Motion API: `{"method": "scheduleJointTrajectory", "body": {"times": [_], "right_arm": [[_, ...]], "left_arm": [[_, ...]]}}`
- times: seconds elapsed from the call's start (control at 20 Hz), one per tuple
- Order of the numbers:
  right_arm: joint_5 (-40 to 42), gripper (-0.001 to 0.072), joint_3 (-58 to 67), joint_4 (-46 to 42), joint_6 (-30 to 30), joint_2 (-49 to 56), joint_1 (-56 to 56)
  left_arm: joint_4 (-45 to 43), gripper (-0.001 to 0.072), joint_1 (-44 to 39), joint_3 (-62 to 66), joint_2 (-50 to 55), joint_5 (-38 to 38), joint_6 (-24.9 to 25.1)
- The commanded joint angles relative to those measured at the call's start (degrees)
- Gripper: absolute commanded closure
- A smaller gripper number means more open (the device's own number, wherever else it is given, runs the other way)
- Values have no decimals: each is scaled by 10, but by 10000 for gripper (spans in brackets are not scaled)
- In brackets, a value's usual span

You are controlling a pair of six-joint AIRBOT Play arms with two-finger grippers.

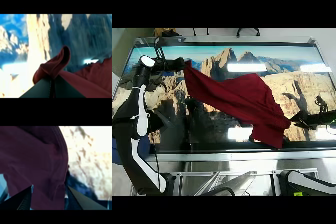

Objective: Fold the shirts.

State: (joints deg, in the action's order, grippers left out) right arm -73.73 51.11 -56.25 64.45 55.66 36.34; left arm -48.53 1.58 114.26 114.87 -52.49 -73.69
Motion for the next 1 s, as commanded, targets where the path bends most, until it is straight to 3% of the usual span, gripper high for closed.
{"method": "scheduleJointTrajectory", "body": {"times": [0.0,0.1,0.2,0.25,0.6,0.85,0.9,0.95], "right_arm": [[132,227,12,4,-15,1,1],[207,228,41,116,-66,25,-2],[204,228,101,255,-139,95,-23],[198,228,137,283,-148,136,-41],[175,232,372,280,-132,407,-211],[180,234,438,280,-132,459,-237],[179,287,443,280,-128,458,-236],[172,468,449,278,-124,458,-233]], "left_arm": [[1,695,6,-1,7,-66,2],[1,695,8,-1,8,-95,2],[1,695,9,-1,8,-110,2],[1,695,6,-1,8,-116,2],[1,695,-2,-1,9,-149,2],[0,695,3,-1,9,-166,2],[0,695,2,-1,9,-166,2],[0,695,2,-1,9,-165,2]]}}
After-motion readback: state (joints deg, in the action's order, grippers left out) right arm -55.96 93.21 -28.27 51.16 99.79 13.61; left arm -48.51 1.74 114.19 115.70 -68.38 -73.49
